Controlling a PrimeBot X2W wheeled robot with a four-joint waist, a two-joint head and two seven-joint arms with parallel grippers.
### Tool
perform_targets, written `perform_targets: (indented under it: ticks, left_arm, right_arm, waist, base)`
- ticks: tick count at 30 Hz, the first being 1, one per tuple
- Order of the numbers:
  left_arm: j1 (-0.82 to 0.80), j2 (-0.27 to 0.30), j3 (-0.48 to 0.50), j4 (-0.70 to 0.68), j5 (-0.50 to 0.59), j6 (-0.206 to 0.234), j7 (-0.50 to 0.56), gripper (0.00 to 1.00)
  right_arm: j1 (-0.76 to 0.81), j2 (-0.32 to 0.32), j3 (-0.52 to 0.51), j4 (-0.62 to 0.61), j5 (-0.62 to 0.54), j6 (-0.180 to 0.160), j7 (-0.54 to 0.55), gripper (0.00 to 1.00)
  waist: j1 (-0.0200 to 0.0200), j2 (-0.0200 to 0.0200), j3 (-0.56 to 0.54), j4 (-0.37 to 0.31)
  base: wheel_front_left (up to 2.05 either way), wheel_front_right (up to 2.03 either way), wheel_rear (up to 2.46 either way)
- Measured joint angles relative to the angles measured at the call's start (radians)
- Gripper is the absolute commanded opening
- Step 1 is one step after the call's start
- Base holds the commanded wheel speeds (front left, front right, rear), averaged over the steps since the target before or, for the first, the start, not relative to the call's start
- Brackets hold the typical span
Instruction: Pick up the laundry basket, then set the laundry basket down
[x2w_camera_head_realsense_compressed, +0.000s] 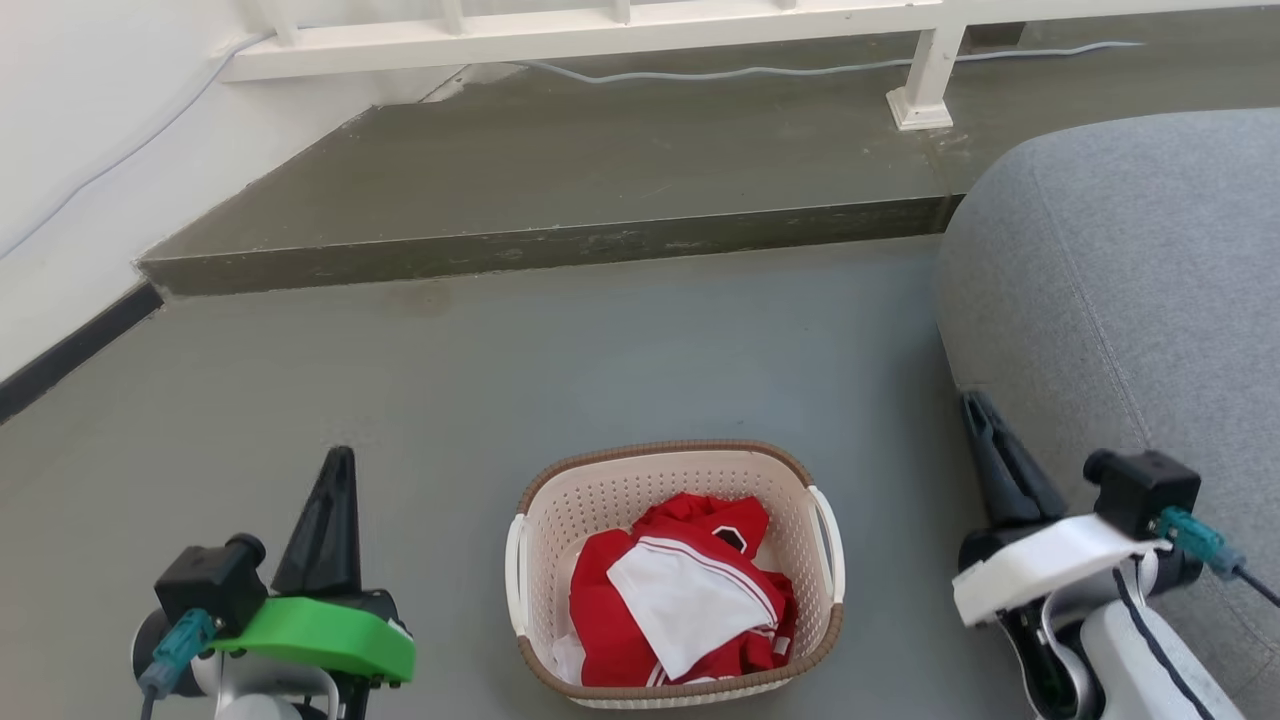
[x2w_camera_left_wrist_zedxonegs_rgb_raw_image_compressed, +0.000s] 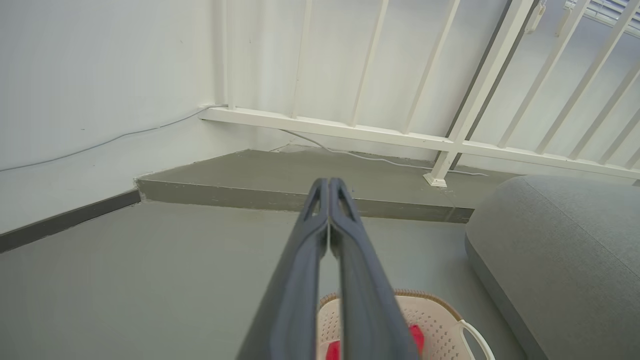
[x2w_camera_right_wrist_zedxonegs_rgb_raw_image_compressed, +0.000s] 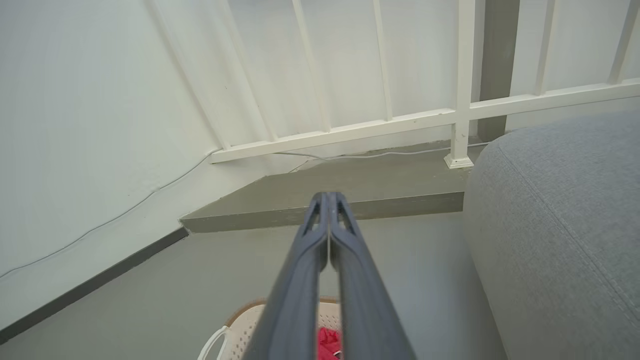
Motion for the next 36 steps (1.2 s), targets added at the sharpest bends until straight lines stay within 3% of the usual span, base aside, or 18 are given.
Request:
perform_targets:
  ticks: [8,36]
  left_arm:
    - [0.005,0.000,0.002,0.002,-0.058,0.000,0.012,0.00]
    - [0.005,-0.001,0.058,0.031,-0.427,-0.009,0.115,0.00]
  right_arm:
    - [0.006,0.003,-0.012,0.001,0.059,0.000,0.006,0.00]
    - [0.005,0.029,-0.113,0.006,0.426,0.020,0.105,0.00]
  waist:
    - [0.0000,0.0000,-0.005,0.001]
    - [0.0000,0.0000,-0.021,0.004]
  base:
    - [0.00,0.00,0.00]
    - [0.00,0.00,0.00]
